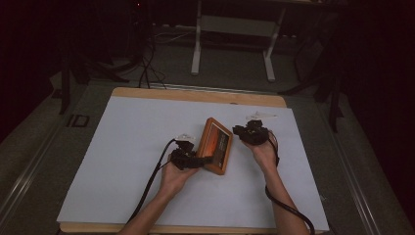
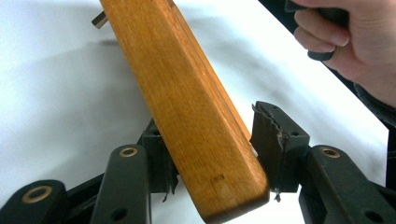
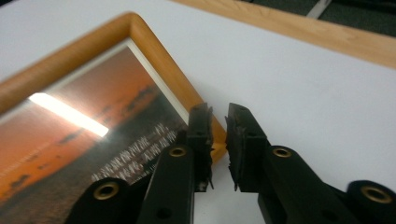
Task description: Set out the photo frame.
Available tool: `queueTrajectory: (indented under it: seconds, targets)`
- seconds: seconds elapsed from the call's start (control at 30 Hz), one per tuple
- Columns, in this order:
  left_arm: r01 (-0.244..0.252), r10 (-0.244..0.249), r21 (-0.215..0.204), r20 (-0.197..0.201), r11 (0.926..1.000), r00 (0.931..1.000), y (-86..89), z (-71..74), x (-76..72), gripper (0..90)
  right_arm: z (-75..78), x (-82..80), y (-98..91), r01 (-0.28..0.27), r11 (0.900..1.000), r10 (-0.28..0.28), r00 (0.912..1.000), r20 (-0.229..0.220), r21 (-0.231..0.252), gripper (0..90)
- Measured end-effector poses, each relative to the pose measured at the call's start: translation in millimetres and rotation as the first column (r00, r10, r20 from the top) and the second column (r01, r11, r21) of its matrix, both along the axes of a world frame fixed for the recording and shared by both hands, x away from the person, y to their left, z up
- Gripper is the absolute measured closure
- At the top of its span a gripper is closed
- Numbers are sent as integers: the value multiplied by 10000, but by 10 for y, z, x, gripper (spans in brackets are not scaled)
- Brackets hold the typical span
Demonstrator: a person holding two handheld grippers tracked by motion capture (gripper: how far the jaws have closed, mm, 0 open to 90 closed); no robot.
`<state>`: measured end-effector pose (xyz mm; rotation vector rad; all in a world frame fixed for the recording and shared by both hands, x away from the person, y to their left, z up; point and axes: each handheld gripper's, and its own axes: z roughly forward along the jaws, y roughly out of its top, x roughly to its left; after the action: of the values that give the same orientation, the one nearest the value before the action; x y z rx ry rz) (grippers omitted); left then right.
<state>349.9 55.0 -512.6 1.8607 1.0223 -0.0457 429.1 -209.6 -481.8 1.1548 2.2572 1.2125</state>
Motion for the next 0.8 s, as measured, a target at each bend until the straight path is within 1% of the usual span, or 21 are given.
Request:
queueTrajectory:
  seconds: [0.1, 0.13, 0.17, 0.2, 0.23, 0.33, 0.37, 0.6, 0.67, 0.7, 0.8]
  targets:
    - [16, -17, 72, 67, 10000, 10000, -22, 18, -3, 546, 53, -13, 13, -119, 9999, 119, 9999, 73, 89, 746]
    - [-3, 3, 15, 68, 10000, 10000, -31, 21, -4, 552, 64, -15, 19, -188, 9997, 187, 9998, 50, 134, 736]
    - [-14, 14, -82, 19, 10000, 10000, -35, 20, -2, 581, 85, -18, 37, -270, 9993, 270, 9996, 19, 268, 710]
    - [-1, 1, -184, 16, 9998, 10000, -40, 18, -1, 581, 85, -18, 37, -270, 9993, 270, 9996, 19, 268, 710]
    - [11, -9, -226, 108, 9997, 9999, -57, 24, -6, 593, 95, -20, 47, -295, 9990, 293, 9996, 61, 341, 699]
    - [-23, 25, -71, 285, 10000, 9996, -103, 55, -22, 610, 125, -25, 70, -357, 9986, 351, 9993, 142, 402, 661]
    - [-26, 29, -87, 313, 10000, 9995, -112, 59, -23, 614, 135, -31, 69, -346, 9983, 339, 9993, 178, 458, 660]
    - [-46, 51, -134, 371, 9999, 9993, -130, 65, -33, 630, 194, -63, -22, -222, 9959, 190, 9991, 371, 879, 618]
    - [-44, 51, -191, 372, 9998, 9993, -128, 60, -33, 637, 205, -68, -36, -187, 9957, 154, 9992, 360, 912, 607]
    - [-45, 56, -291, 385, 9996, 9992, -129, 54, -33, 637, 214, -72, -50, -158, 9955, 124, 9992, 372, 931, 600]
    - [-80, 95, -324, 452, 9994, 9989, -150, 60, -47, 647, 262, -96, -98, -97, 9954, 48, 9986, 519, 954, 581]
